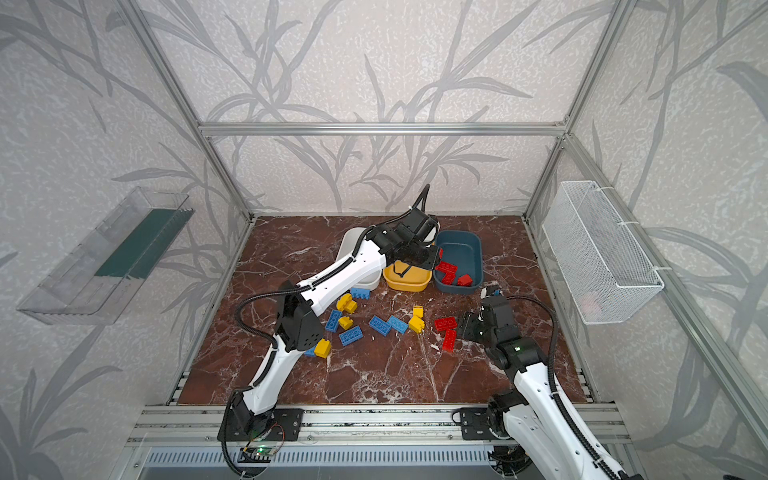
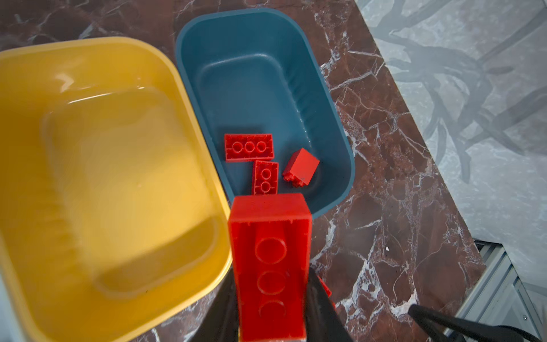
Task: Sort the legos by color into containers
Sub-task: 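Carry the red brick with the left gripper and release it into the teal bin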
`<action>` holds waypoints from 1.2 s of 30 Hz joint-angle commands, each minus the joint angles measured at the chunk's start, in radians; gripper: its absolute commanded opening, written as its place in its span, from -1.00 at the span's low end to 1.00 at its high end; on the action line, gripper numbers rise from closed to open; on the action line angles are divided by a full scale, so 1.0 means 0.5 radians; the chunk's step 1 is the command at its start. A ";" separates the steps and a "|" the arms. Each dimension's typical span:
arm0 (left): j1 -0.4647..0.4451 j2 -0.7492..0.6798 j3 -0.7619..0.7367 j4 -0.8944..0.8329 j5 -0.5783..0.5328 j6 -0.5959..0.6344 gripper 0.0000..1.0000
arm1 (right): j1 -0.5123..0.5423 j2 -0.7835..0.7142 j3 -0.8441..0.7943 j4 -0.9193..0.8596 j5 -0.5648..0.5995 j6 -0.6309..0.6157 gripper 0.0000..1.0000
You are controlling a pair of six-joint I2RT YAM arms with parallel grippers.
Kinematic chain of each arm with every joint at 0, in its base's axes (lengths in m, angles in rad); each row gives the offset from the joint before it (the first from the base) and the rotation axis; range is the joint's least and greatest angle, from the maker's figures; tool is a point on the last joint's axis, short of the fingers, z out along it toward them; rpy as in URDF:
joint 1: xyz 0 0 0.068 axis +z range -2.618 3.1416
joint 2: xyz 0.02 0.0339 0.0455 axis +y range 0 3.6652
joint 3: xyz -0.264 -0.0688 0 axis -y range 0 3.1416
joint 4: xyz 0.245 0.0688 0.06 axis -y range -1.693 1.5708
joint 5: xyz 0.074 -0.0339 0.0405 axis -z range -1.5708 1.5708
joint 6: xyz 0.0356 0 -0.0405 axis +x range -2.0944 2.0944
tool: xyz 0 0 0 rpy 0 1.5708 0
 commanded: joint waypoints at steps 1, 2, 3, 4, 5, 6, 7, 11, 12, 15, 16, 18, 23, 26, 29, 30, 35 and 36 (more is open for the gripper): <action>0.019 0.138 0.154 0.090 0.192 0.105 -0.41 | 0.081 -0.009 -0.021 -0.099 0.057 0.015 0.41; 0.029 0.179 0.191 0.128 0.229 0.086 -0.41 | 0.109 0.016 -0.013 -0.111 0.070 0.018 0.41; 0.036 0.214 0.217 0.167 0.266 0.065 -0.41 | 0.126 0.036 -0.001 -0.120 0.074 0.019 0.41; 0.044 0.251 0.239 0.216 0.302 0.050 -0.41 | 0.156 0.063 0.010 -0.138 0.086 0.019 0.41; 0.047 0.284 0.253 0.273 0.326 0.043 -0.40 | 0.186 0.080 0.019 -0.150 0.105 0.022 0.41; 0.051 0.311 0.265 0.320 0.340 0.044 -0.41 | 0.209 0.088 0.022 -0.160 0.126 0.026 0.41; 0.052 0.341 0.269 0.379 0.375 0.070 -0.40 | 0.245 0.091 0.020 -0.162 0.150 0.038 0.41; 0.063 0.476 0.295 0.573 0.415 0.095 -0.40 | 0.380 0.106 0.034 -0.197 0.221 0.101 0.41; 0.068 0.523 0.339 0.592 0.446 0.075 -0.39 | 0.415 0.112 0.048 -0.222 0.253 0.111 0.41; 0.070 0.693 0.558 0.531 0.453 0.030 -0.39 | 0.482 0.100 0.040 -0.256 0.337 0.134 0.41; 0.072 0.734 0.604 0.520 0.457 0.012 -0.39 | 0.488 0.095 0.027 -0.248 0.344 0.141 0.41; 0.072 0.780 0.627 0.540 0.458 -0.027 -0.37 | 0.492 0.094 0.009 -0.237 0.343 0.161 0.41; 0.070 0.816 0.626 0.570 0.434 -0.046 -0.21 | 0.508 0.101 0.004 -0.245 0.375 0.174 0.41; 0.071 0.800 0.624 0.553 0.424 -0.031 0.04 | 0.515 0.121 0.001 -0.234 0.384 0.185 0.41; 0.069 0.769 0.624 0.549 0.416 -0.012 0.32 | 0.535 0.172 0.028 -0.250 0.399 0.187 0.42; 0.071 0.750 0.623 0.540 0.405 -0.002 0.38 | 0.547 0.185 0.029 -0.248 0.414 0.189 0.42; 0.070 0.611 0.580 0.472 0.353 0.043 0.50 | 0.612 0.257 0.026 -0.213 0.446 0.213 0.43; 0.070 0.564 0.546 0.471 0.338 0.049 0.51 | 0.633 0.279 0.035 -0.212 0.462 0.272 0.43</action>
